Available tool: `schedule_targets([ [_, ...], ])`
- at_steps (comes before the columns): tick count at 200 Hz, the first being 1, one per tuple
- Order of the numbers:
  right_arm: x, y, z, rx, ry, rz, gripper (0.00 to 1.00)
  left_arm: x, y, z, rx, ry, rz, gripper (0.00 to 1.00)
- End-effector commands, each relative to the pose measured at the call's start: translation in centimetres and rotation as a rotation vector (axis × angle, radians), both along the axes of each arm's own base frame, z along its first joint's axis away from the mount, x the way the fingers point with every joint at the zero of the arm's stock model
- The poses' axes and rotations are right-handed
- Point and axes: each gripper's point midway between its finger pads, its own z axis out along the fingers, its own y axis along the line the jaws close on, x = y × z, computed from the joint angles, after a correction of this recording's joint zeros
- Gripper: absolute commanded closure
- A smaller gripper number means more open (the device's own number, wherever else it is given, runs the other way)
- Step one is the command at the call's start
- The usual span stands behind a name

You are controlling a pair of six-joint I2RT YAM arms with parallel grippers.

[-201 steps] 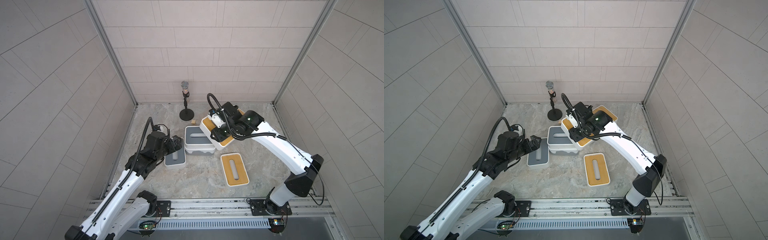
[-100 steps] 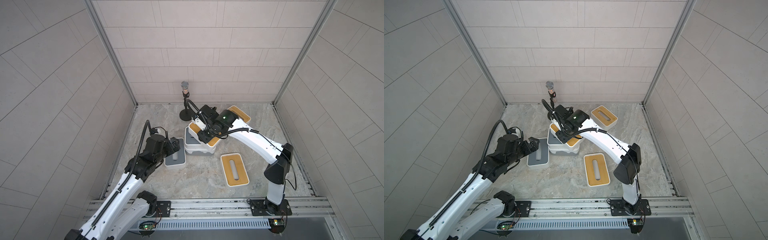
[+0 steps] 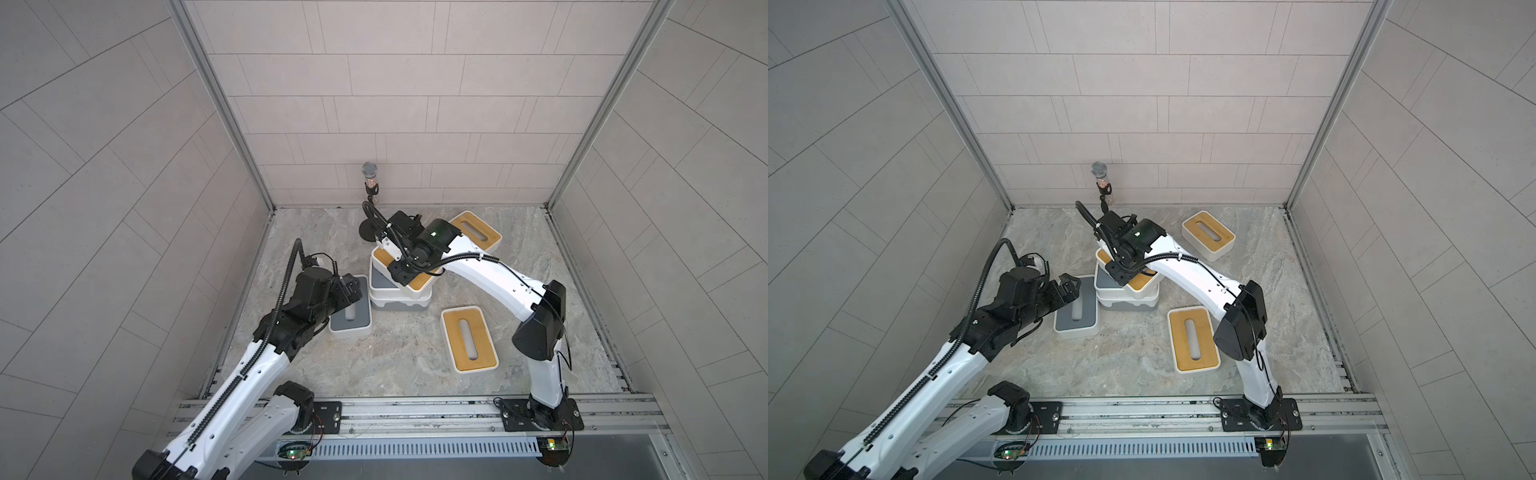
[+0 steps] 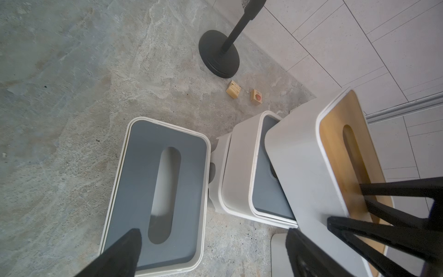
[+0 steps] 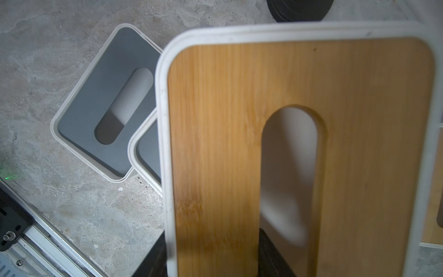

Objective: Stack the tissue boxes
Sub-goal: Place the tissue box at the tissue box.

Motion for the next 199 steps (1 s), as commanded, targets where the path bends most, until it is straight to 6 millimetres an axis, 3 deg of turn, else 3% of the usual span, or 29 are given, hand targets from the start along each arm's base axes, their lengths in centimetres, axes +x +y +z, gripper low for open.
schedule_targets([
  [1,0.2,-0.2,0.4,-0.031,-0.022,0.008,0.46,0.2,0.0,0.1,-0.009,-0.008,0.005,0.0],
  [32,0.1,0.1,1.8,-0.004,-0.046,0.018,0.34,0.4,0.0,1.0,-0.007,-0.028,0.002,0.0],
  [65,-0.4,-0.3,4.8,0.036,-0.085,0.027,0.26,0.8,0.0,2.6,0.015,-0.052,-0.009,0.0],
  [96,-1.1,-2.3,7.2,0.068,-0.131,-0.052,0.22,1.9,-0.2,5.1,0.029,-0.094,-0.013,0.0],
  [131,-2.0,-5.4,9.1,0.124,-0.207,-0.154,0.16,4.4,-1.7,7.1,0.028,-0.114,-0.067,0.0],
  [161,-3.2,-7.9,9.4,0.267,-0.21,-0.232,0.1,6.9,-4.2,8.4,-0.007,-0.147,-0.153,0.0],
  [199,-3.7,-11.1,7.9,0.459,-0.138,-0.367,0.07,9.8,-6.3,8.4,0.0,-0.153,-0.228,0.0],
])
